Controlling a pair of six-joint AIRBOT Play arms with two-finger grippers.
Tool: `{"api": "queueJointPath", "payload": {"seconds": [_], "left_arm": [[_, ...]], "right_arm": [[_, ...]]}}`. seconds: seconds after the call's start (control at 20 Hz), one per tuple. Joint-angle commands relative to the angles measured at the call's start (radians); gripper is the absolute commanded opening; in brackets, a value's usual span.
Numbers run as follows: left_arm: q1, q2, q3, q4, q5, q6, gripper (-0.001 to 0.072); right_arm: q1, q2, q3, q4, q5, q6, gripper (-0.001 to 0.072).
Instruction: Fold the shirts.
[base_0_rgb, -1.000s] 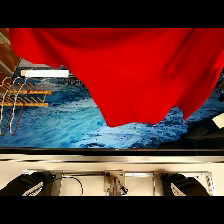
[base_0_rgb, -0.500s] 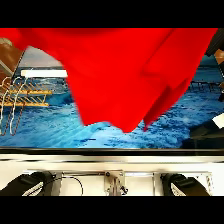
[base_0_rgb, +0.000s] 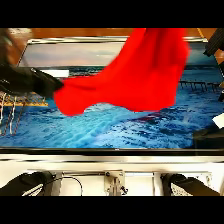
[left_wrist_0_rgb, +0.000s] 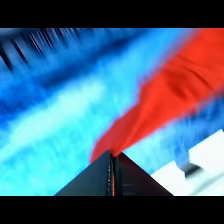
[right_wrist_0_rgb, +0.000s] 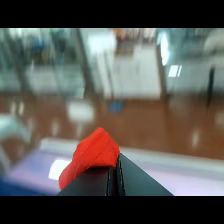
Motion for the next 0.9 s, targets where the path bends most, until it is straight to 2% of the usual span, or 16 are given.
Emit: {"api": "queueJointPath", "payload": {"seconds": [0.0, 0.05, 0.15, 0.3, 0.35, 0.4, 0.45, 0.5, 0.6, 0.75, 0.85], "left_arm": [[-0.064, -0.003, -0.212, -0.012, -0.042, -0.017, 0.0035], [-0.068, -0.003, -0.277, -0.012, -0.011, -0.053, 0.0036], [-0.068, -0.003, -0.388, -0.021, 0.094, -0.150, 0.0035], [-0.068, -0.003, -0.462, -0.084, 0.285, -0.208, 0.0036], [-0.068, -0.003, -0.464, -0.102, 0.328, -0.208, 0.0036], [-0.068, -0.002, -0.464, -0.111, 0.365, -0.208, 0.0036], [-0.068, -0.002, -0.463, -0.111, 0.387, -0.208, 0.0036], [-0.068, -0.003, -0.463, -0.111, 0.396, -0.208, 0.0036], [-0.068, -0.002, -0.463, -0.111, 0.394, -0.207, 0.0036], [-0.068, -0.002, -0.463, -0.111, 0.393, -0.207, 0.0036], [-0.068, -0.001, -0.463, -0.111, 0.392, -0.207, 0.0036]], "right_arm": [[0.001, -0.203, 0.000, 0.031, 0.434, -0.002, 0.0067], [0.001, -0.276, 0.000, 0.036, 0.526, 0.005, 0.0066], [0.008, -0.405, 0.000, 0.072, 0.621, 0.028, 0.0067], [0.020, -0.546, 0.000, 0.148, 0.621, 0.070, 0.0067], [0.020, -0.571, 0.000, 0.161, 0.610, 0.091, 0.0101], [0.016, -0.581, 0.000, 0.167, 0.606, 0.094, 0.0282], [0.007, -0.577, 0.002, 0.163, 0.615, 0.086, 0.0561], [-0.011, -0.564, 0.007, 0.161, 0.640, 0.065, 0.0615], [-0.081, -0.509, 0.013, 0.109, 0.722, 0.023, 0.0615], [-0.269, -0.439, 0.011, -0.019, 0.936, 0.032, 0.0614], [-0.409, -0.426, -0.054, -0.008, 1.075, 0.065, 0.0614]]}}
